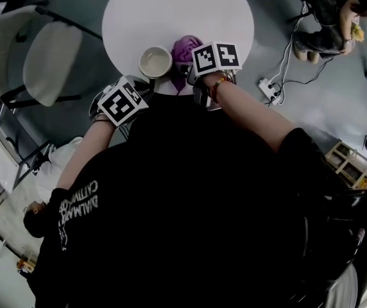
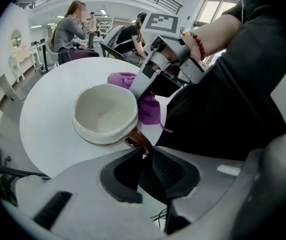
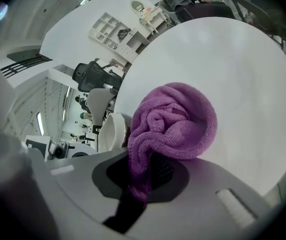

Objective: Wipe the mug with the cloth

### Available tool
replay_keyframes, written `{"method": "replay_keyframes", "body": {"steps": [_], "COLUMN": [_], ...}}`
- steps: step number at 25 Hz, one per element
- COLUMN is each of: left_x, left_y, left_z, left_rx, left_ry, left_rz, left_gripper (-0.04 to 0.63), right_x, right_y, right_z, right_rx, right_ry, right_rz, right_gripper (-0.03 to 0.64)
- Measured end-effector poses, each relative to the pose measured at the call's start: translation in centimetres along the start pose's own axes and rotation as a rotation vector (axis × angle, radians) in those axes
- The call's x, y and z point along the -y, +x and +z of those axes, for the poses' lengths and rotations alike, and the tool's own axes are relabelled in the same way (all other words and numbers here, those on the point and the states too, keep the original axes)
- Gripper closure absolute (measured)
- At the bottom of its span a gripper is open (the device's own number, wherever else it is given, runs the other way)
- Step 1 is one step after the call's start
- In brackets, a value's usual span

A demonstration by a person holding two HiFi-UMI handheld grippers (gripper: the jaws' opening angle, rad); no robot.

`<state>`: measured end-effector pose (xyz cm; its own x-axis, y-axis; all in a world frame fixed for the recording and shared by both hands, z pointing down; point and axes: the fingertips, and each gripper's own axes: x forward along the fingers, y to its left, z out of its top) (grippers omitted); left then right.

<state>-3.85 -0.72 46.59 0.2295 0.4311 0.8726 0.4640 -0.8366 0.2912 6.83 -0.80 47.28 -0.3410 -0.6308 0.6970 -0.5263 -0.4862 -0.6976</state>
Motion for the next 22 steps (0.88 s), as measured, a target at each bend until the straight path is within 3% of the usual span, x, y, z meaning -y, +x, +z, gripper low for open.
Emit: {"method": "replay_keyframes", "body": {"steps": [12, 22], "left_x": [-0.1, 0.3], "left_y": [-0.2, -0.4], "left_z": [0.7, 1.3], "left_rx": [-0.017, 0.017], "left_ry": [0.04, 0.092], "left_rz": [-0.064, -0.098], "left_gripper": [0.532, 0.532], "right_x": [0.0, -1.2], "right_y": [0.1, 1.0], "right_z": [2.6, 5.9], "right_rx": [-0.069, -0.036], "right_ry": [-0.09, -0.099], "right_rz": [-0.033, -0.043], "right_gripper": [0.575, 0.575]}}
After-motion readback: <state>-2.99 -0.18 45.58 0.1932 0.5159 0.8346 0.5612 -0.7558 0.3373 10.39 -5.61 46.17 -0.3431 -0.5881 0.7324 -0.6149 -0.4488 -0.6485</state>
